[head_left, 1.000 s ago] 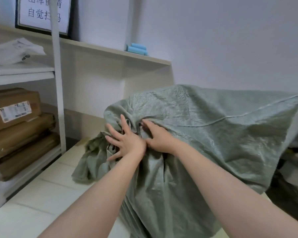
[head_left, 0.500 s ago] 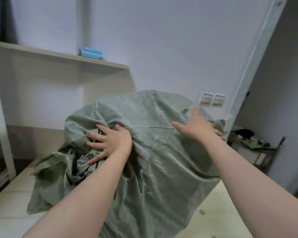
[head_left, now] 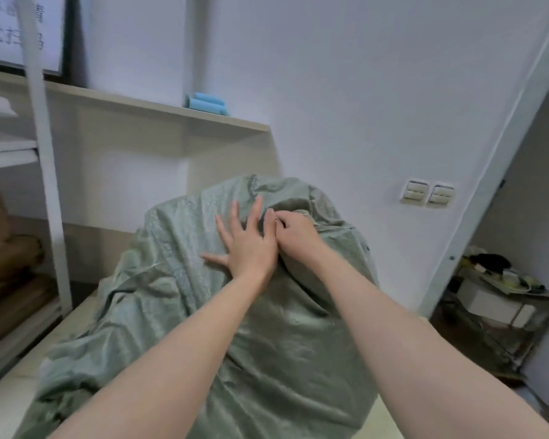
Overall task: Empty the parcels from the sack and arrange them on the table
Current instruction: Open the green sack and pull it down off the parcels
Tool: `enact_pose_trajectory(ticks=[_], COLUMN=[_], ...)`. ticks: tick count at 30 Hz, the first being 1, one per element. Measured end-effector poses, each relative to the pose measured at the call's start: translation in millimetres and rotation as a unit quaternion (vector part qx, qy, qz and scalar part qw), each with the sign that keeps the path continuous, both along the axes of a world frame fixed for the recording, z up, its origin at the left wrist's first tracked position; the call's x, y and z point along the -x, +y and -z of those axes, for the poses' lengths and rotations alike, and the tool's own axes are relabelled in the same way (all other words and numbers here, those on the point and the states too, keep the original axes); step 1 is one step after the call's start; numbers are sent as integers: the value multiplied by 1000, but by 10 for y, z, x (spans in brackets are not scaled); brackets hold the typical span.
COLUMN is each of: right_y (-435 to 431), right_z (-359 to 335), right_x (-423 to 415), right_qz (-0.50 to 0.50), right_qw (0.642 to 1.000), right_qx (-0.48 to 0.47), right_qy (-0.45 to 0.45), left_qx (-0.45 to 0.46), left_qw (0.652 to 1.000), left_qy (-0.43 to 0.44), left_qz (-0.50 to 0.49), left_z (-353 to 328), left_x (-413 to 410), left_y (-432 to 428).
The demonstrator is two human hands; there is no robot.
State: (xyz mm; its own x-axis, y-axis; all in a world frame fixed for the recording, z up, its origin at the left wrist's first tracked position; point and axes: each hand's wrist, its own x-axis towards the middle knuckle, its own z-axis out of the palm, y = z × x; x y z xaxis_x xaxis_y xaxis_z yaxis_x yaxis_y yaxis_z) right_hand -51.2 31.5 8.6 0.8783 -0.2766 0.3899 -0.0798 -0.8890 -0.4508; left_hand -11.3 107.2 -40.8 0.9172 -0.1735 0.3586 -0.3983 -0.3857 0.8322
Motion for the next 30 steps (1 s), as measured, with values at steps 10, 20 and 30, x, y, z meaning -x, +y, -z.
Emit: enact_pose_trajectory(ticks=[10,20,30], right_y=[416,-341,34], right_z=[92,139,473], right_x=[-379,25,-160], right_qz=[-98,215,78], right_qw=[992,974,988], right_qx=[-31,8,-37], right_qy=[67,-66,129], left_qx=[-26,-51,-93], left_qw=[986,954,923], left_qy=[155,229,222], left_qz=[-45,-186,-299], left_z=[178,274,586], left_x=[-541,-730,-834], left_y=[563,689,1356])
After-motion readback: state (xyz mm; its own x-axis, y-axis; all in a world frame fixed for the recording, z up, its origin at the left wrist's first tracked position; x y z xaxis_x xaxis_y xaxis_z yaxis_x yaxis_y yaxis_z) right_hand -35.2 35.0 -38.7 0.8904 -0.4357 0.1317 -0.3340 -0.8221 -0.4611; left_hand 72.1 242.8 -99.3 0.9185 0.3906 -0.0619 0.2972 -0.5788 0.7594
